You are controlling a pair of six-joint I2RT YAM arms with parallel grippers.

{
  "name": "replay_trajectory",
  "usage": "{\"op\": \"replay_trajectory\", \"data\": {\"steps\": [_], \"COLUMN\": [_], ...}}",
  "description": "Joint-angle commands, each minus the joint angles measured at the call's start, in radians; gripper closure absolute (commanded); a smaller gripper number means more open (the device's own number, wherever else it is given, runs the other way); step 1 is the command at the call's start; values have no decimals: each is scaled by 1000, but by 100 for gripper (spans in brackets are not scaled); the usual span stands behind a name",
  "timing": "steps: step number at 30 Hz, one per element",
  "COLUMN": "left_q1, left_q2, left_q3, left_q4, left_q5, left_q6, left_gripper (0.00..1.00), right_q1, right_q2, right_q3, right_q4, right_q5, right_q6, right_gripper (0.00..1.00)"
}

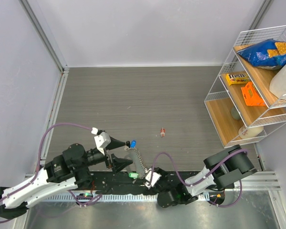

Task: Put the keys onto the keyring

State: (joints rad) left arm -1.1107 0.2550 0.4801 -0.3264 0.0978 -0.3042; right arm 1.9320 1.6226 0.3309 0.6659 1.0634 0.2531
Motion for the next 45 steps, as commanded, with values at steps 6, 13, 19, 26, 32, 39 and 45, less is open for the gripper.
{"op": "replay_trajectory", "data": {"steps": [6, 13, 19, 26, 32, 39, 45], "left_q1": [-1, -1, 0, -1, -1, -1, -1], "left_q2": [18, 29, 29, 13, -2, 0, 16], "left_q3": [17, 22, 34, 38, 51, 74, 106], "left_q4": [49, 46, 36, 30, 12, 10, 15], "left_q5": [-10, -13, -10, -10, -6, 32, 114], "left_q6": [13, 16, 14, 13, -1, -21, -27], "left_gripper": [0, 0, 0, 0, 0, 1, 0], "right_q1": [-33, -45, -45, -45, -45, -59, -194], "right_q2": [5, -4, -104, -207, -285, -550, -799], "right_q3": [-15, -15, -30, -55, -61, -15, 108], "right_q4": [46, 58, 32, 27, 15, -234, -556], "right_q5": [-28, -57, -95, -137, -192, -301, -535], "right_q6": [-2, -43, -112, -146, -176, -248, -169], "right_gripper": [43, 71, 94, 94, 94, 94, 94]}}
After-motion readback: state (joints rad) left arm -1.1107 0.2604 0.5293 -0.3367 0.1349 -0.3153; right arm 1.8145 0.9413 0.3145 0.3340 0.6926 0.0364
